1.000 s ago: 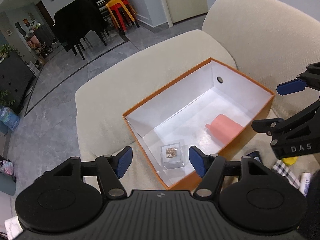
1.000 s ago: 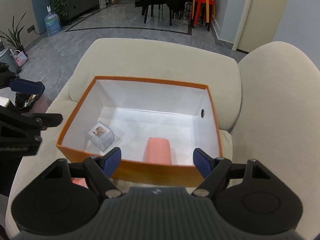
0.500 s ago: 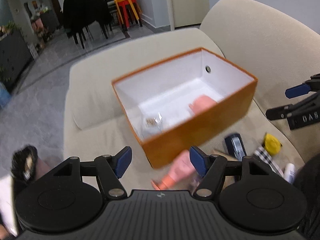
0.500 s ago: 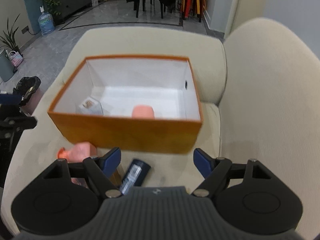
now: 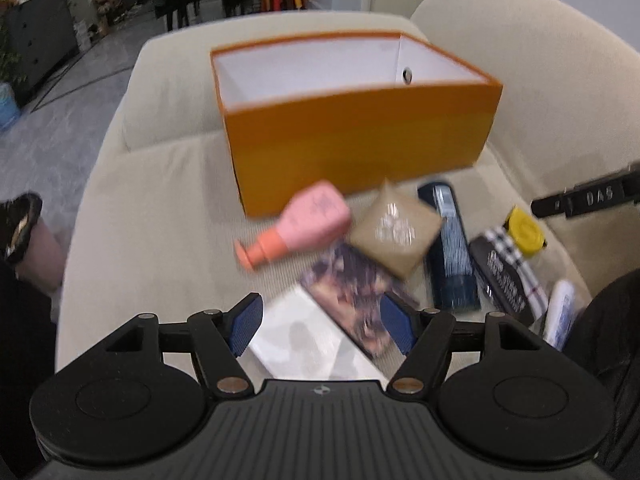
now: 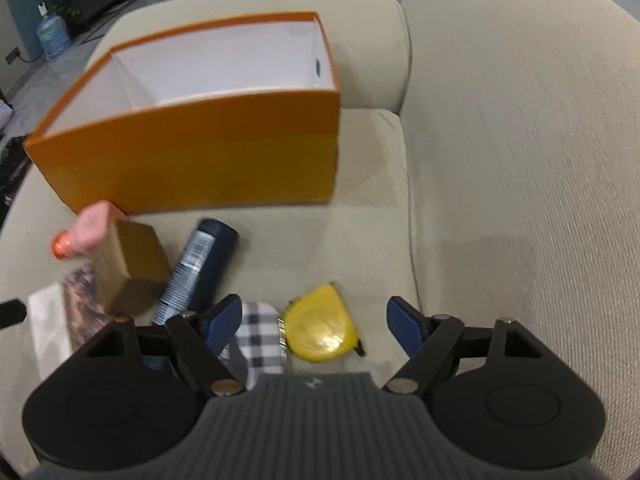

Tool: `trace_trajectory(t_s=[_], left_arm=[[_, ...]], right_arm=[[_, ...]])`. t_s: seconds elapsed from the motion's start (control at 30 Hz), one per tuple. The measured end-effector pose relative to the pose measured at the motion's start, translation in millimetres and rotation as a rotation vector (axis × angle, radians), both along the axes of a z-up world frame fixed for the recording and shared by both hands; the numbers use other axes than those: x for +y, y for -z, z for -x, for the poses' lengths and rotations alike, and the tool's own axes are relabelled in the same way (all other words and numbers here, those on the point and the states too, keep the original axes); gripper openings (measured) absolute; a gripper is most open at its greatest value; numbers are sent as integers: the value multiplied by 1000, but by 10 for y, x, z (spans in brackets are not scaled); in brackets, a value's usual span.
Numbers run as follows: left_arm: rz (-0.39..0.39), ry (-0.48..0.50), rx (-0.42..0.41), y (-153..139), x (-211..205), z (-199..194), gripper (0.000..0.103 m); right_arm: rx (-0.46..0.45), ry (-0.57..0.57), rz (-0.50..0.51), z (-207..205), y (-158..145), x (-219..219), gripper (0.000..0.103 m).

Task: Organize rigid objects
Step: 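Grasp the yellow tape measure with the right tool while the left grasps the white card box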

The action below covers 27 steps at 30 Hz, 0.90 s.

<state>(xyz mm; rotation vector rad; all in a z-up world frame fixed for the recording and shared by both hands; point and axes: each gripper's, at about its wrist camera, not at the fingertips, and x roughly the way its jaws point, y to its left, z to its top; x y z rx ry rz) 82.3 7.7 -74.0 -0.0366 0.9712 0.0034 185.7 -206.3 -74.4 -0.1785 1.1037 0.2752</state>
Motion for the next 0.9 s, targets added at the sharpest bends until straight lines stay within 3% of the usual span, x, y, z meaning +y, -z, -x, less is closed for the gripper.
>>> trace_trajectory(t_s=[0.13,0.33,0.57,0.73,0.8,0.9], left_arm=[[57,-54,19,220,-42,127,79],[83,-131,-2,377,-70,310,81],[62,-186,-12,533,-172,338,87],[34,-186,-13,641,-232,291,94],[9,-143,-13,671,-233,281,99],[18,-115,8,681,-135,257,97]], right_arm=[[-5,-6,32,7,140,-36,79],[34,17,-1,-34,277,-83,79],[86,36,-35,-113,375,-91,79],[98,36,-30,-120,409,-77,79],[101,38,-26,-125,421,-79,79],[110,40,-17,-138,439,-72,79]])
